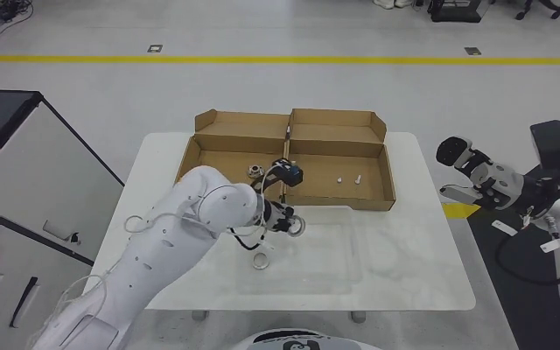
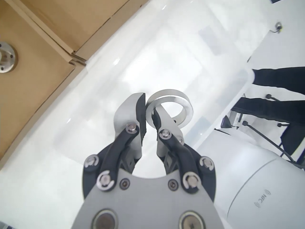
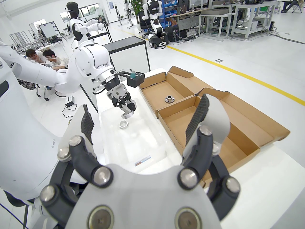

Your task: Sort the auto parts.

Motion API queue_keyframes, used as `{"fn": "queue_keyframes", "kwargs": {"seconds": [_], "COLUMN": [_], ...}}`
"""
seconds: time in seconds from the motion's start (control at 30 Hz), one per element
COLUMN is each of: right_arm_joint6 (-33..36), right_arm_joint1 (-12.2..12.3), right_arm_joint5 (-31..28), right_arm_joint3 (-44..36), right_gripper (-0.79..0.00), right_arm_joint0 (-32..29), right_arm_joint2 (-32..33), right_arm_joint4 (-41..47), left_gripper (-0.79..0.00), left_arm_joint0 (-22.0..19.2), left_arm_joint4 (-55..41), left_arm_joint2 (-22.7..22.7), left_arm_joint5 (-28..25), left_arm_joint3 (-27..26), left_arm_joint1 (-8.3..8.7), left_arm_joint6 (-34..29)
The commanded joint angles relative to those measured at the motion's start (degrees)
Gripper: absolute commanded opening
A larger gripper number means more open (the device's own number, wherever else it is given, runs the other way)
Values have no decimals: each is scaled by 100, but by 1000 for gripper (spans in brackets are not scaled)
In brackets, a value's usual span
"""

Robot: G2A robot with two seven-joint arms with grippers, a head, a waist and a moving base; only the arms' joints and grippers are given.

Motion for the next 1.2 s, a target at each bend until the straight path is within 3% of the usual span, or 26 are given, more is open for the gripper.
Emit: {"fn": "queue_keyframes", "kwargs": {"seconds": [0.0, 0.27, 0.8, 0.9, 1.17], "right_arm_joint6": [0, 0, 0, 0, 0], "right_arm_joint1": [0, 0, 0, 0, 0], "right_arm_joint5": [0, 0, 0, 0, 0], "right_arm_joint3": [0, 0, 0, 0, 0], "right_gripper": [0, 0, 0, 0, 0], "right_arm_joint0": [0, 0, 0, 0, 0], "right_arm_joint2": [0, 0, 0, 0, 0], "right_arm_joint4": [0, 0, 0, 0, 0], "left_gripper": [-785, -785, -785, -785, -785], "left_arm_joint0": [147, 516, 430, 377, 377], "left_arm_joint4": [-367, -1369, -3213, -3538, -3538], "left_arm_joint2": [-254, -868, -795, -807, -807], "left_arm_joint5": [-266, -1257, -3537, -3792, -3792], "left_arm_joint3": [88, 619, 1778, 1903, 1903], "left_arm_joint1": [38, 147, 164, 172, 172], "left_arm_joint6": [231, 845, 1220, 1229, 1229]}}
